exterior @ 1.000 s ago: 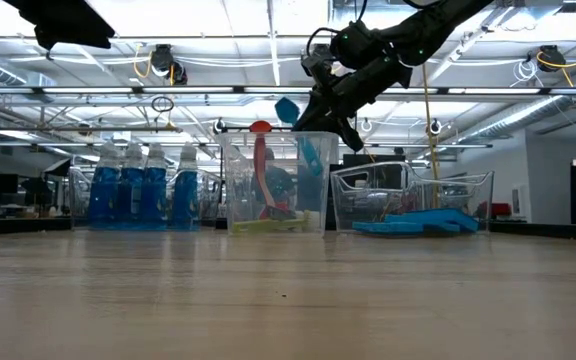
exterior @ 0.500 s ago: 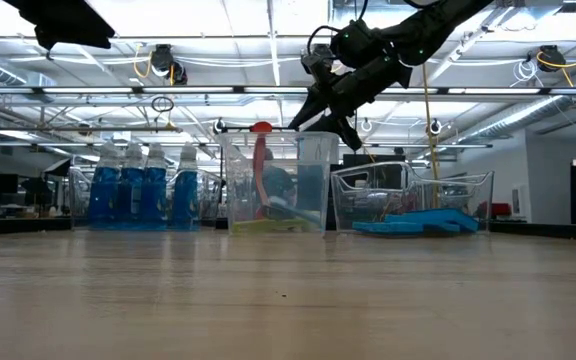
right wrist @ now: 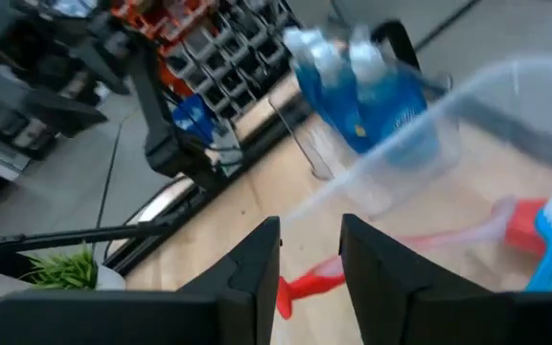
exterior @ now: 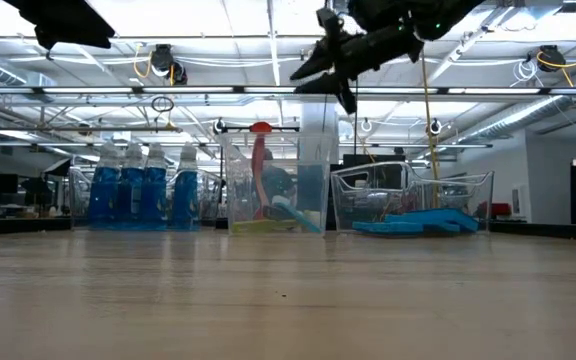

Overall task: Pick & Place Kitchen Sink Supplies
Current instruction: Return to Home Position

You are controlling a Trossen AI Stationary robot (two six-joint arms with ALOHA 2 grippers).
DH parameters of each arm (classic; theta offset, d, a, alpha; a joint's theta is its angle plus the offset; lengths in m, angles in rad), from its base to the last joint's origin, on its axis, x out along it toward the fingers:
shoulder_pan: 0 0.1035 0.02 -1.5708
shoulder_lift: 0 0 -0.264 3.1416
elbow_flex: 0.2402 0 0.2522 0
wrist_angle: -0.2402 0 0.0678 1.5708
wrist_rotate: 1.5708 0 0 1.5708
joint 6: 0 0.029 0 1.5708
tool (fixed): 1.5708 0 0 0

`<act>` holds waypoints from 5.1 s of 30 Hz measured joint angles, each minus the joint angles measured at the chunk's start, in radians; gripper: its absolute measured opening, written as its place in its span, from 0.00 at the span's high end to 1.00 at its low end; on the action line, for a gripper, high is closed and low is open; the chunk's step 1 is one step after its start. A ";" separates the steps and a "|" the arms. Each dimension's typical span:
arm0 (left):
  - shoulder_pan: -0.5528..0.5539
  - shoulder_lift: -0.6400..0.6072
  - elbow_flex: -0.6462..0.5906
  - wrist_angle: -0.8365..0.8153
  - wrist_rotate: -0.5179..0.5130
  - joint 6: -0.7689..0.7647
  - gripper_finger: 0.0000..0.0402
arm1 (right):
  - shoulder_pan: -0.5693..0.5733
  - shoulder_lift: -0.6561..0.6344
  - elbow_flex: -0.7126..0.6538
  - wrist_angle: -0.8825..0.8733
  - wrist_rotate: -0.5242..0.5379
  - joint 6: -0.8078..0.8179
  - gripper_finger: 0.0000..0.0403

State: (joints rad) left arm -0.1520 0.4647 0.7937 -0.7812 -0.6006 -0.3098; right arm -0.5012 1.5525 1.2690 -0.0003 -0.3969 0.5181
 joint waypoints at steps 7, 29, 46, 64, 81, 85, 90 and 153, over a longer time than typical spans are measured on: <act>0.000 0.000 0.000 0.005 0.000 -0.007 0.59 | 0.007 -0.094 0.000 -0.012 -0.003 -0.082 0.75; 0.000 -0.129 0.000 0.031 0.191 0.145 0.59 | 0.007 -0.395 -0.143 -0.296 0.002 -0.328 0.75; 0.000 -0.376 -0.223 0.201 0.244 0.166 0.59 | -0.016 -0.835 -0.719 0.124 0.009 -0.049 0.75; -0.001 -0.458 -0.311 0.201 0.298 0.170 0.59 | -0.030 -1.158 -0.966 0.128 0.112 0.008 0.75; 0.000 -0.460 -0.378 0.295 0.322 0.193 0.59 | -0.030 -1.314 -1.213 0.325 0.106 0.020 0.75; 0.000 -0.460 -0.400 0.345 0.333 0.200 0.59 | -0.030 -1.313 -1.217 0.323 0.104 0.016 0.75; 0.000 -0.460 -0.453 0.400 0.333 0.205 0.59 | -0.030 -1.314 -1.219 0.325 0.105 -0.022 0.75; 0.000 -0.460 -0.691 0.599 0.409 -0.036 0.59 | -0.029 -1.313 -1.222 0.324 0.107 -0.086 0.75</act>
State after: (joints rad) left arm -0.1520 0.0051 0.1028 -0.1825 -0.1917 -0.3454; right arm -0.5305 0.2396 0.0467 0.3241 -0.2897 0.4324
